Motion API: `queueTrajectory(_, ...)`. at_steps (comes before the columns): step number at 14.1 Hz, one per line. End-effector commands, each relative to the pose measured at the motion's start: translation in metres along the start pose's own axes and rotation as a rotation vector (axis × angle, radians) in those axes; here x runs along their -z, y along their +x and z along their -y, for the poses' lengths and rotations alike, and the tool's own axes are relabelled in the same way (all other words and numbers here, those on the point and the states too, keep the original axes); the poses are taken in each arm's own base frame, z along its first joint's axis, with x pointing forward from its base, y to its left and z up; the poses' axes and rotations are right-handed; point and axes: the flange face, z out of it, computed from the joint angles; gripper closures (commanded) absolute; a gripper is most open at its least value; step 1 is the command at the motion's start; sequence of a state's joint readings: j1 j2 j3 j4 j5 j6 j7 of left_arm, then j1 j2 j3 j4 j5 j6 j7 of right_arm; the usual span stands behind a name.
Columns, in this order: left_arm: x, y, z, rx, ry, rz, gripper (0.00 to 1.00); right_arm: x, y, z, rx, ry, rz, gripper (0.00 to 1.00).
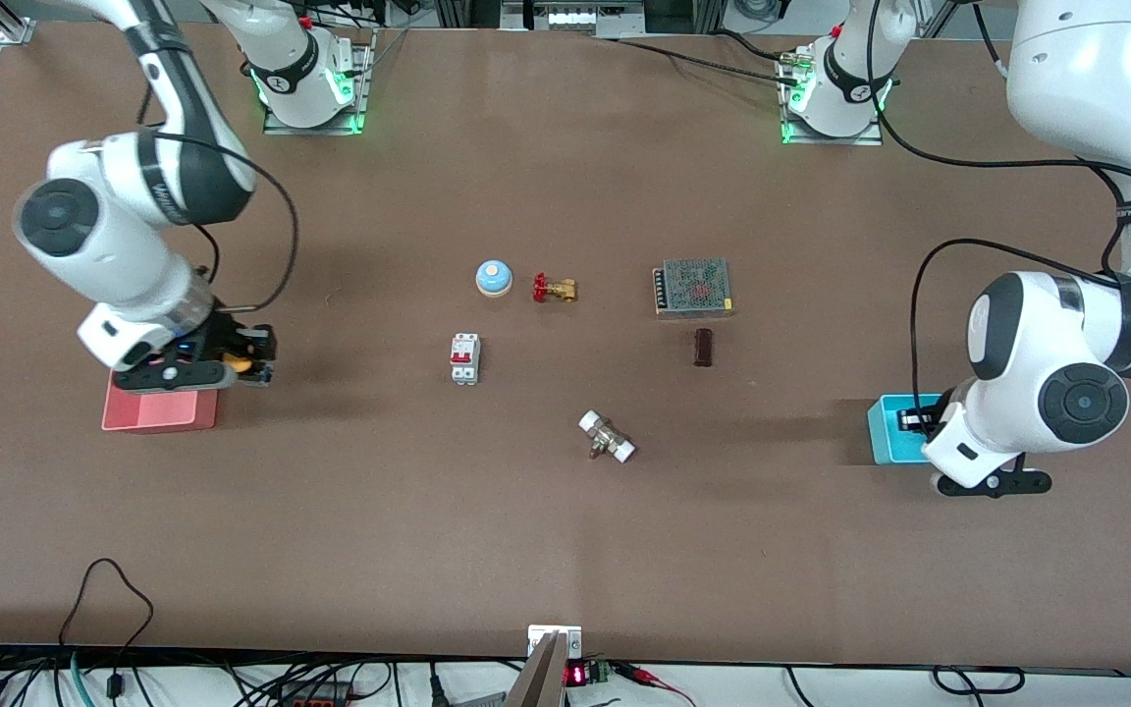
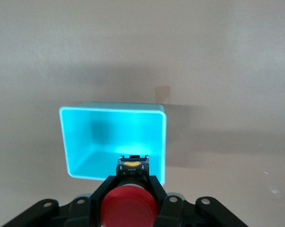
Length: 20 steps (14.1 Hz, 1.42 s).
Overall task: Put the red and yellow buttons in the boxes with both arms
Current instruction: 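Carry the yellow button to the pink box while the left gripper carries red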
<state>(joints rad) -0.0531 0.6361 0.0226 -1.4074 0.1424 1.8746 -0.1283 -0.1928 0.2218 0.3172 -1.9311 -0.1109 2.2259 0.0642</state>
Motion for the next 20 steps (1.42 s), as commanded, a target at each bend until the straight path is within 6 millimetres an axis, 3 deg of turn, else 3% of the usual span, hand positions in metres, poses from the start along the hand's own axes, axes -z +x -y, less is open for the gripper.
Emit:
queueTrajectory(1,-0.026,0.001,0.025,-0.028,0.003,-0.011,0.8,0.006,-0.002,-0.059,0.058,0.045,-0.004,0.88)
queueTrajectory(3,-0.056,-0.005,0.034,-0.017,-0.015,-0.017,0.8,0.001,-0.003,-0.095,0.117,0.051,-0.007,0.88)
queueTrajectory(6,-0.09,-0.014,0.038,-0.005,-0.04,-0.042,0.8,-0.026,-0.003,-0.141,0.159,0.07,0.007,0.88)
queueTrajectory(8,-0.092,-0.017,0.036,0.005,-0.061,-0.042,0.8,-0.053,-0.002,-0.167,0.17,0.072,0.017,0.88)
queueTrajectory(13,-0.101,-0.015,0.037,0.038,-0.105,-0.041,0.78,-0.116,-0.003,-0.197,0.236,0.051,-0.032,0.88)
queueTrajectory(15,-0.116,-0.018,0.038,0.041,-0.11,-0.07,0.76,-0.132,-0.005,-0.2,0.232,0.052,-0.035,0.88)
queueTrajectory(17,-0.119,-0.019,0.038,0.042,-0.11,-0.082,0.74,-0.145,-0.008,-0.202,0.227,0.059,-0.024,0.88)
queueTrajectory(18,-0.118,-0.018,0.037,0.043,-0.111,-0.084,0.6,-0.15,-0.009,-0.202,0.227,0.062,-0.017,0.88)
queueTrajectory(19,-0.117,-0.018,0.038,0.039,-0.107,-0.084,0.01,-0.156,-0.011,-0.201,0.227,0.068,-0.007,0.87)
queueTrajectory(20,-0.114,-0.018,0.036,0.038,-0.107,-0.083,0.0,-0.158,-0.012,-0.201,0.227,0.07,-0.003,0.87)
